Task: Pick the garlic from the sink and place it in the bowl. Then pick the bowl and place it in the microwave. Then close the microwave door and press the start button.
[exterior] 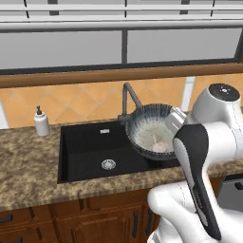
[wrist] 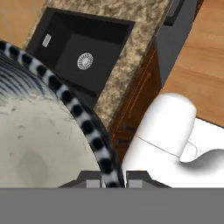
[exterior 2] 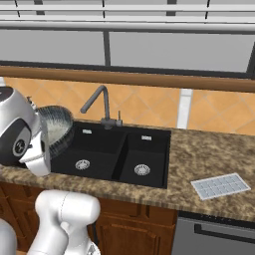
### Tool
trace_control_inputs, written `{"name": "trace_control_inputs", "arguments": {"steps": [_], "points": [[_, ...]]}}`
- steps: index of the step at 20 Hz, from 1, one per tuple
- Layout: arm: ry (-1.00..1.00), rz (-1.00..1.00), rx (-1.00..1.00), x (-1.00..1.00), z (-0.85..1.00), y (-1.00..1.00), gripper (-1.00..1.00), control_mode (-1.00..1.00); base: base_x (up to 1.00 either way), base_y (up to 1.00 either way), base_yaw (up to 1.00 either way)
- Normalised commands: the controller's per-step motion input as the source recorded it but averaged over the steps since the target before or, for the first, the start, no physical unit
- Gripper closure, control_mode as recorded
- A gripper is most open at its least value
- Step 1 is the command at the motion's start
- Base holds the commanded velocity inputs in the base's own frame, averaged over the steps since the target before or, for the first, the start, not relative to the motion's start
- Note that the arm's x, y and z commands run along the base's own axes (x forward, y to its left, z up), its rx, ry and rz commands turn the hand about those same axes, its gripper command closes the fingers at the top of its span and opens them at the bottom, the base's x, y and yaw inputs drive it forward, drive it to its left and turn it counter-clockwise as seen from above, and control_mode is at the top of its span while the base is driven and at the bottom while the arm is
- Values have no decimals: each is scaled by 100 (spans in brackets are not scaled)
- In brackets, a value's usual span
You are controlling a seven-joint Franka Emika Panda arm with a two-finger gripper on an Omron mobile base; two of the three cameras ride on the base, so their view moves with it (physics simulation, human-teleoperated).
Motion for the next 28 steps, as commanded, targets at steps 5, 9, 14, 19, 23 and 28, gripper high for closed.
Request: {"name": "trace_control_inputs", "arguments": {"steps": [5,9,14,19,23,28], "points": [[1,-4,-1,-3,0,-8,100,-100,0,0,0],[0,-11,0,-5,0,0,100,-100,0,0,0],[0,0,0,0,0,0,100,100,-50,-2,-53],[0,0,0,0,0,0,100,100,-57,0,-75],[0,0,0,0,0,0,100,100,-29,0,-79],[0,0,0,0,0,0,100,100,-7,-18,-82]]}}
